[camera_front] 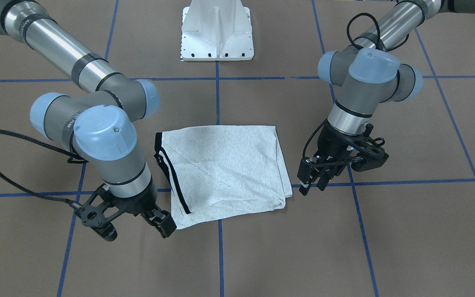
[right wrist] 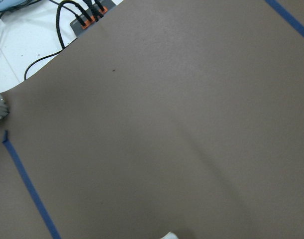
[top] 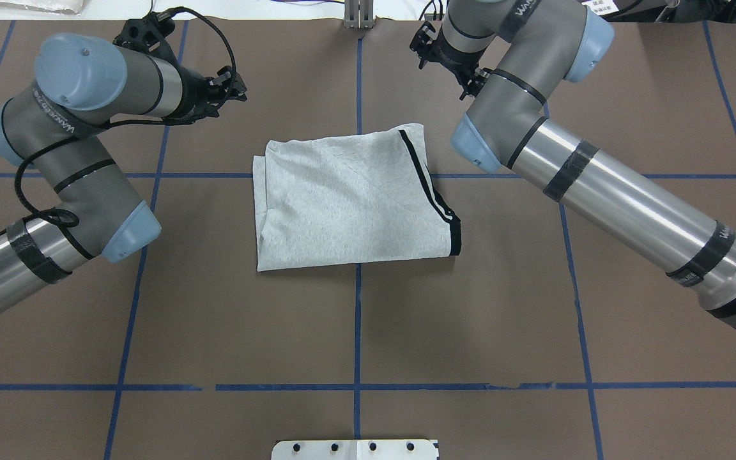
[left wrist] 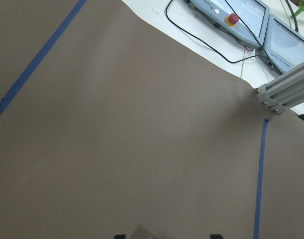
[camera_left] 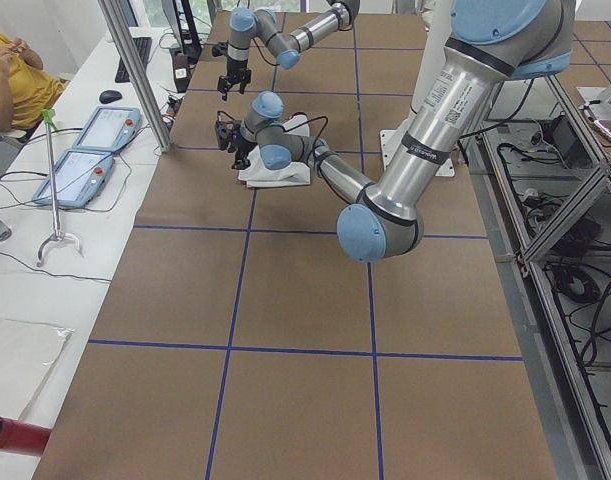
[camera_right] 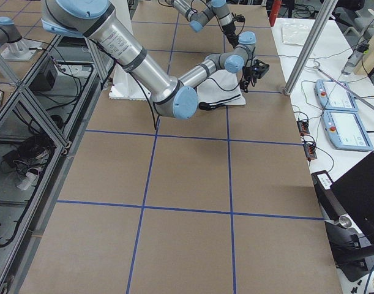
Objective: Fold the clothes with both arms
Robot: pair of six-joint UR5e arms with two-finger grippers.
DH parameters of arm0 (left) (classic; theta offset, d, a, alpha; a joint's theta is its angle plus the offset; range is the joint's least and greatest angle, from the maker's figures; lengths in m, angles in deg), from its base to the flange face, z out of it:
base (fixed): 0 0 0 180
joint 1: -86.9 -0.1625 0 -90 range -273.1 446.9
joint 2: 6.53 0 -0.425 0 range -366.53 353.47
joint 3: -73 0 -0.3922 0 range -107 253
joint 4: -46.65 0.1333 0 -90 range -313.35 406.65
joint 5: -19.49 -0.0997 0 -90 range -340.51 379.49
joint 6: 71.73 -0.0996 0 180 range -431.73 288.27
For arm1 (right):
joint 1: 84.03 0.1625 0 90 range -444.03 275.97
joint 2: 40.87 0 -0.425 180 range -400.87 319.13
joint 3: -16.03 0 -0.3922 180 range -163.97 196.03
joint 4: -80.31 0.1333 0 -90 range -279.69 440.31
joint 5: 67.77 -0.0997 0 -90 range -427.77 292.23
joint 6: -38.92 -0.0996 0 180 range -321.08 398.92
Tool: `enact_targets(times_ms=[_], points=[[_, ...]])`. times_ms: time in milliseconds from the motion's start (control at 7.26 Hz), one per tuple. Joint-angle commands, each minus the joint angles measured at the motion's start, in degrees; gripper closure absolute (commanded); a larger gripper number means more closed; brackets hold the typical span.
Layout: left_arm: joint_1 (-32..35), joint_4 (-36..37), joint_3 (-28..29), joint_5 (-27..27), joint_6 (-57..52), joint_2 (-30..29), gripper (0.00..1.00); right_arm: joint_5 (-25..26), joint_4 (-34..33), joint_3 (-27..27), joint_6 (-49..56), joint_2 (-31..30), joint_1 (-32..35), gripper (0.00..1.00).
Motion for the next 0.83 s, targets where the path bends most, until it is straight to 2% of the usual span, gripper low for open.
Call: enact_targets(times_ms=[0,138,276,413,689], points=[[3.8,0.3,-1.2,7.5,-16.0,3.0,0.35,-5.6,0.0,-6.1,16.5,-10.2,4.9,0.00],[5.3,0.6,-4.4,8.9,-24.7,6.7,0.28,-8.3,-0.2,-11.0,24.9,-16.4,8.4,0.00],[6.6,0.7,-7.8,9.1,-32.2,11.0,0.27,-12.1,-0.3,-14.5,33.3,-22.0,12.2,0.00],[8.4,2.0,-11.3,11.3,-38.3,15.3,0.00,-16.4,-0.3,-15.9,42.8,-26.7,16.9,0.00],[15.8,2.8,-17.1,18.5,-56.6,25.4,0.00,-19.7,-0.3,-16.6,58.4,-34.1,25.6,0.00]])
